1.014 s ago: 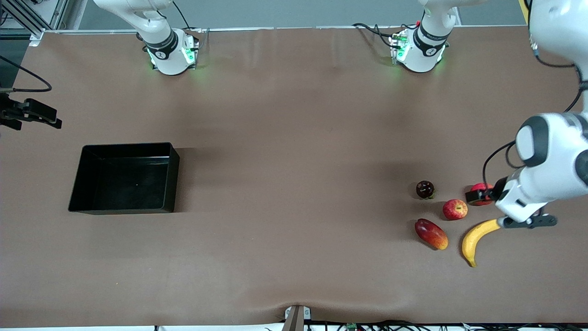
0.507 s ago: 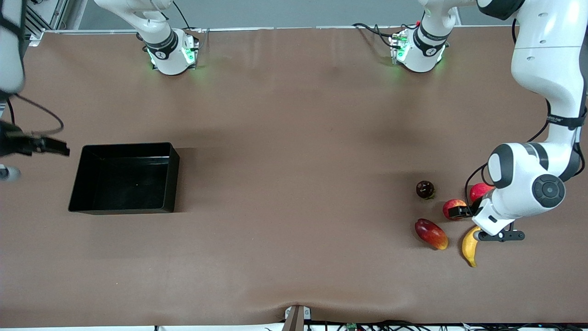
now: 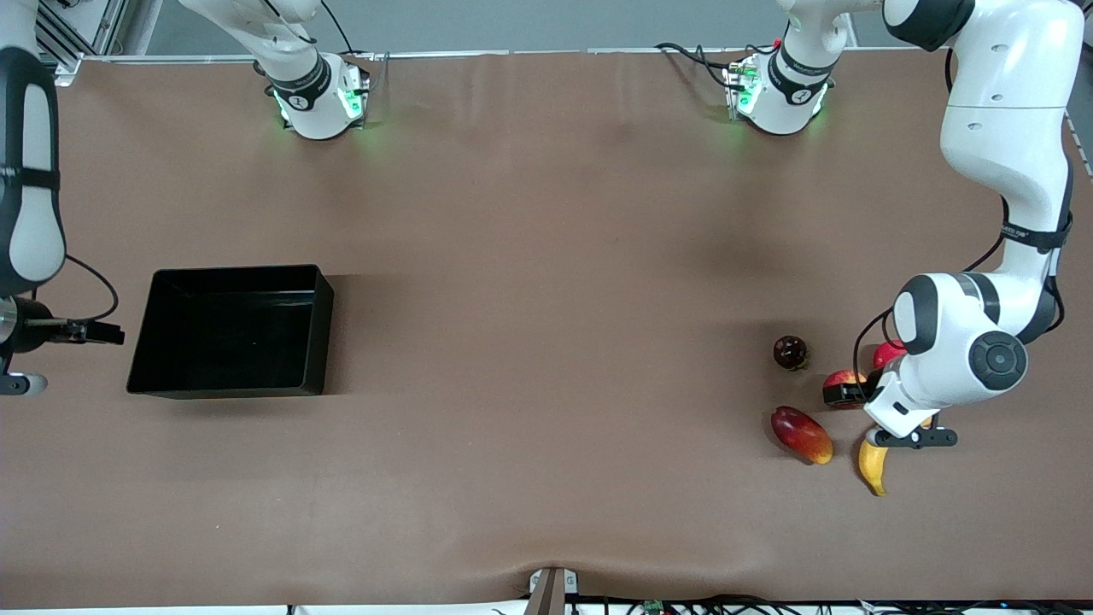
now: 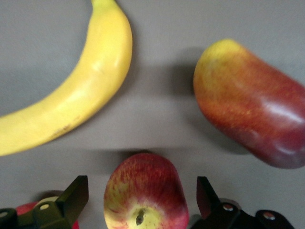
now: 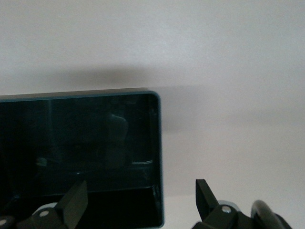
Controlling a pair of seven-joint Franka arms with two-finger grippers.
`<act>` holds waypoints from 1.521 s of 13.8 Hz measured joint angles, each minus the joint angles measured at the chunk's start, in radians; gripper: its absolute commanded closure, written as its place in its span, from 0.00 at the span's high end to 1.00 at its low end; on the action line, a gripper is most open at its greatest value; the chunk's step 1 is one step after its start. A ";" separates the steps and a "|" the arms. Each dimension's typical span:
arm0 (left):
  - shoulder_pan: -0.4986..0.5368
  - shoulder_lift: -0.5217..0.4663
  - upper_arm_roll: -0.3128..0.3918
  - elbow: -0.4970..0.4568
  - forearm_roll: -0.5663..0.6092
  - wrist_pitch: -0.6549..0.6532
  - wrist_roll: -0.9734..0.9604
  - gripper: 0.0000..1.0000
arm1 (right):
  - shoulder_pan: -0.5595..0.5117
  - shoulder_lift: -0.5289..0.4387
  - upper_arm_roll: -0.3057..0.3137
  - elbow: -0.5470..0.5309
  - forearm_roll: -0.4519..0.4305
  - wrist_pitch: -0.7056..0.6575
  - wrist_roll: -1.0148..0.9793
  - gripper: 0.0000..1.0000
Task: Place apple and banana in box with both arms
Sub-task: 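Grasp the red-yellow apple with the left gripper while the right gripper reaches the box, then hold the apple while the right gripper pushes the black box toward the fruit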
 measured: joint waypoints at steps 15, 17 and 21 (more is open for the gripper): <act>-0.001 -0.039 -0.001 -0.016 0.001 -0.050 0.000 0.00 | -0.063 0.175 0.011 -0.058 0.047 0.081 -0.063 0.00; -0.002 -0.083 -0.002 -0.014 0.001 -0.104 -0.001 0.00 | -0.062 0.170 0.014 -0.011 0.076 -0.012 -0.066 0.00; -0.003 -0.156 -0.005 -0.014 0.001 -0.182 -0.007 0.00 | -0.038 0.158 0.036 0.102 0.142 -0.203 -0.065 0.00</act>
